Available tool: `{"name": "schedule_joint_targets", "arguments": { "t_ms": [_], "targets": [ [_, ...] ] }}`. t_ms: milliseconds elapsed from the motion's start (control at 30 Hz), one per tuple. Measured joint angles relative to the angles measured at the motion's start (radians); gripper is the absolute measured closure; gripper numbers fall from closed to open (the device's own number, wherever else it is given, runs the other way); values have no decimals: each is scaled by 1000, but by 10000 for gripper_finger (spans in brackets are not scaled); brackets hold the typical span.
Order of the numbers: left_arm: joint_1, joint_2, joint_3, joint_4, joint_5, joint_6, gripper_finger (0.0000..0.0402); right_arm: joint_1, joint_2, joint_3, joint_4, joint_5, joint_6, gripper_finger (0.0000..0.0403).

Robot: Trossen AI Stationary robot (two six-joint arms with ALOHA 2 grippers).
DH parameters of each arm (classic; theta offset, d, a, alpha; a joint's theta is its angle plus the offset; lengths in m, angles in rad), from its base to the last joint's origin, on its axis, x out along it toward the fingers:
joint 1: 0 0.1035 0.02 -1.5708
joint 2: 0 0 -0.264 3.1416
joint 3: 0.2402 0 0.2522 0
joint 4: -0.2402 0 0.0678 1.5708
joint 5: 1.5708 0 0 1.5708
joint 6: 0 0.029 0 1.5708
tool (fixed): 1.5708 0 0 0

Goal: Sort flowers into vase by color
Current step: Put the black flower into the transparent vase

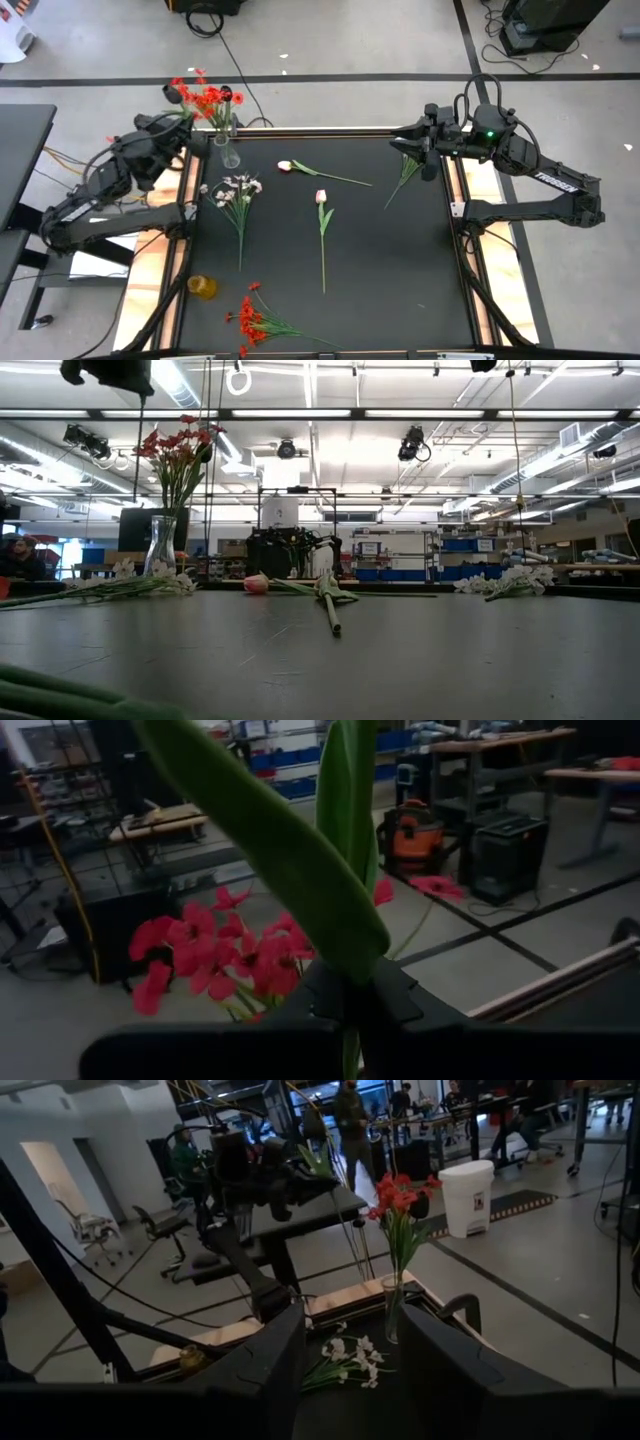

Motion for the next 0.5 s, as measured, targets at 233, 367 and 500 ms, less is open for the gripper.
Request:
{"name": "schedule_joint_targets", "arguments": {
  "t_ms": [233,367,500],
  "targets": [
    [44,60,0,64,37,2,390,0,0,0,0,0,0,235],
    [89,50,-23,152,66,21,390,0,0,0,0,0,0,235],
    [137,50,-74,246,91,44,390,0,0,0,0,0,0,235]
  ]
}}
